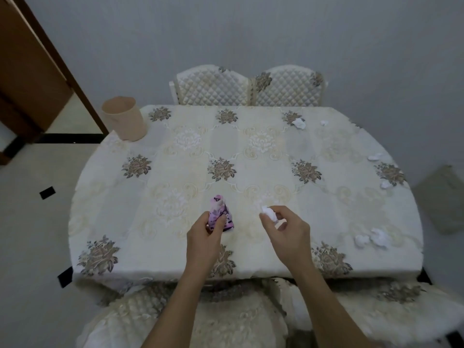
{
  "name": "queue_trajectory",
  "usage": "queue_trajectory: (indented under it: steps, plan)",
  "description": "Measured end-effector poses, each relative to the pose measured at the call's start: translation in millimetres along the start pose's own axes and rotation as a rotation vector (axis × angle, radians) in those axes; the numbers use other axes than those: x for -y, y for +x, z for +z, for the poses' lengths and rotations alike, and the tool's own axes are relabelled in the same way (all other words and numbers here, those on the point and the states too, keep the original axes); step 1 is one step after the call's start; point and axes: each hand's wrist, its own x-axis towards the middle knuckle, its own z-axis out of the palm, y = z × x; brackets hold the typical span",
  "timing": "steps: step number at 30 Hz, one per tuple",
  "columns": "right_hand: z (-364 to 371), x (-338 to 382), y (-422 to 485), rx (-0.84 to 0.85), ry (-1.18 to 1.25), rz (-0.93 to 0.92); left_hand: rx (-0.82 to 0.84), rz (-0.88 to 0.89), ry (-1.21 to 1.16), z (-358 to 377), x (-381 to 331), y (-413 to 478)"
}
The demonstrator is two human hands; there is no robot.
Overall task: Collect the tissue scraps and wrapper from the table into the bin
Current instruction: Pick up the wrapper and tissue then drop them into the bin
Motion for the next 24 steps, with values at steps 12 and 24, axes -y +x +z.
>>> queue_trajectory:
  steps: [12,24]
  plan:
    - [37,27,-33,0.181,0.077,-0.071,-0.190,-0.063,-0.017,-68,22,-43]
    - [119,73,-105,0.622,0.182,-0.220,-0.686,-0.245,0.025,-153,49,-167]
